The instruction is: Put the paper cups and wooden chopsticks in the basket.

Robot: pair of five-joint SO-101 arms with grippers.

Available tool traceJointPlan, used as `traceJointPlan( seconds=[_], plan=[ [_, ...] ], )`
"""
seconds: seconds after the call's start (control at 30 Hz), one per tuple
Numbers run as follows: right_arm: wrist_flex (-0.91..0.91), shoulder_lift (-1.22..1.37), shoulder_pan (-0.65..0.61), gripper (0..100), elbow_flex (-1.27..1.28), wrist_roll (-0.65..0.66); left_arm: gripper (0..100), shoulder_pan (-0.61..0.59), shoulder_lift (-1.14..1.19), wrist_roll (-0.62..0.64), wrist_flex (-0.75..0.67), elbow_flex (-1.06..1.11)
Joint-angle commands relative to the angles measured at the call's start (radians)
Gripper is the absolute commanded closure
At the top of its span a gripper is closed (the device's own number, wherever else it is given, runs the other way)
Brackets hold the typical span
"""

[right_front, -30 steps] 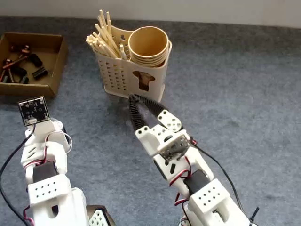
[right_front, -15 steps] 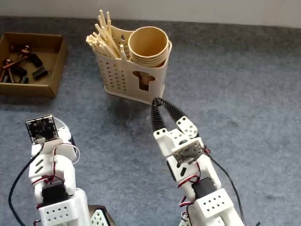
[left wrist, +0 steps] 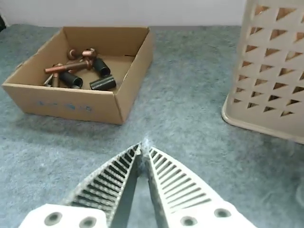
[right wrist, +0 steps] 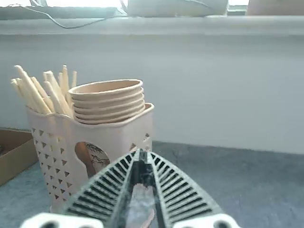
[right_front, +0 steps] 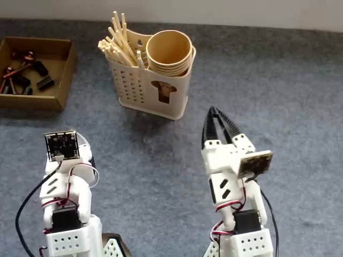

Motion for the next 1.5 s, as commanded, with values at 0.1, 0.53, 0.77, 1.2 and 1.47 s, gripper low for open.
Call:
traceJointPlan(
  seconds=[0.1, 0.53, 0.77, 1.2, 1.47],
  plan=[
    [0.259, -0.065, 0.061, 99.4, 0.153, -0.083, 99, 0.027, -0.005, -0.008, 0.006, -0.004],
    [0.679, -0.064, 0.061, 99.4, 0.153, -0.084, 99, 0.096, -0.005, -0.008, 0.000, 0.035],
    [0.886, -0.064, 0.061, 99.4, 0.153, -0.084, 99, 0.097, -0.004, -0.009, -0.044, 0.053],
    [1.072, -0.053, 0.087, 99.4, 0.153, -0.080, 99, 0.166, 0.005, -0.009, -0.020, 0.054],
    [1.107, -0.062, 0.087, 99.4, 0.153, -0.077, 99, 0.183, 0.004, -0.009, 0.365, 0.054]
  ],
)
